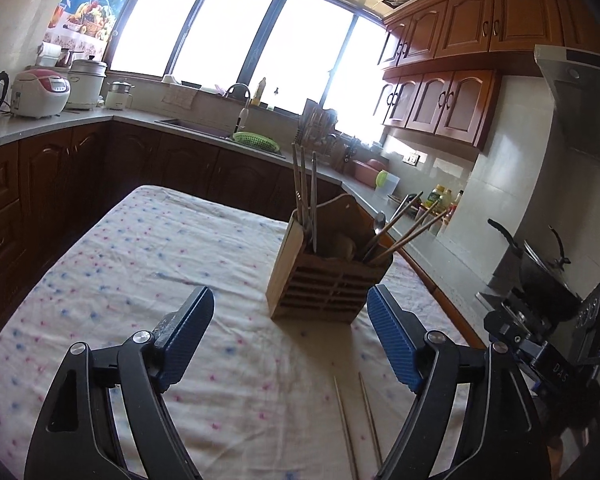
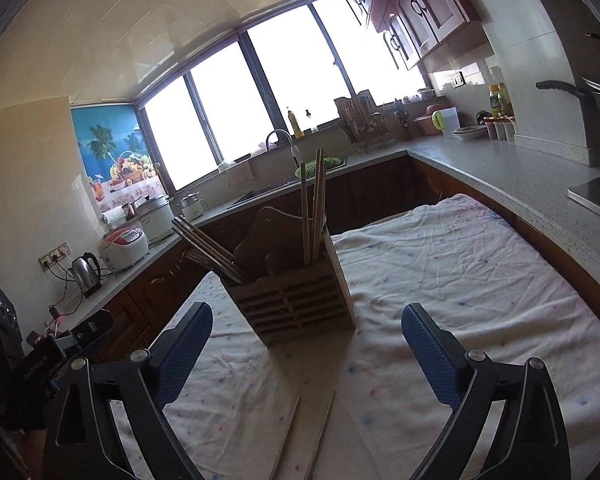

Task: Organize utensils

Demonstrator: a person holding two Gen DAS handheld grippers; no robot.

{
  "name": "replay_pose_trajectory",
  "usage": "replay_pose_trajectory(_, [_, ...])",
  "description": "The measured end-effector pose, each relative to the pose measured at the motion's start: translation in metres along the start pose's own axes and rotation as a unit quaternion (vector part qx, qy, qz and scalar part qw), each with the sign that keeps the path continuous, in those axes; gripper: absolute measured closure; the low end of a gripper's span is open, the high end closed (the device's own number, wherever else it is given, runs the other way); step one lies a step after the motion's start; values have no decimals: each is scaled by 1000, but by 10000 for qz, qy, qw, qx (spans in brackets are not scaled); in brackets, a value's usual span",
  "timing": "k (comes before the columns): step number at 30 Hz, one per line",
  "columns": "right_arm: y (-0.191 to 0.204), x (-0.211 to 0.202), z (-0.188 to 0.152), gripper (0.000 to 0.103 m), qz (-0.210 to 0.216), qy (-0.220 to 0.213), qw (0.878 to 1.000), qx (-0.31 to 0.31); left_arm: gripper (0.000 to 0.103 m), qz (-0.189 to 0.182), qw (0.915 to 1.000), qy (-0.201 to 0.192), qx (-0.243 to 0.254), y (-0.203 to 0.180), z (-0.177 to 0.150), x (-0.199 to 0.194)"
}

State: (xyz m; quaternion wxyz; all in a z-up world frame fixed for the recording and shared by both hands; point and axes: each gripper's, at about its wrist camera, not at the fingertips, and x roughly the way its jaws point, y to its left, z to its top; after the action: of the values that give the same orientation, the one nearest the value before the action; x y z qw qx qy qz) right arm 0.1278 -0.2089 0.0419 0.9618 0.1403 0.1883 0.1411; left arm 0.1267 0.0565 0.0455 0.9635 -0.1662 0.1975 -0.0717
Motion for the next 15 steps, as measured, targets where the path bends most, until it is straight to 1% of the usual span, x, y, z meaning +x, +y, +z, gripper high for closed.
replay_pose_trajectory(2, [-1, -10, -11, 6, 22, 35, 10000, -27, 22, -3, 10000, 82, 32, 1, -12, -6])
replay_pose_trajectory(5, [2, -28, -26, 6, -14, 1, 9999, -147, 22, 50, 9999, 103, 83, 2, -28, -20])
replay_pose_trajectory(8, [7, -44, -35, 3, -41, -58, 9997, -248, 22, 53, 9999, 106, 113, 3, -37, -34])
replay_pose_trajectory(12, [13, -65, -43, 2, -93, -237, 9987, -440, 22, 53, 9998, 59, 194, 0, -46, -51])
replay_pose_trajectory(14, [19, -75, -45, 1, -122, -386, 9972, -622, 22, 78, 9993, -18, 362, -6, -50, -62])
replay_pose_trajectory(15, [22, -82, -46, 1, -146, -500, 9960, -728, 20, 126, 9987, -101, 477, -9, -52, -68])
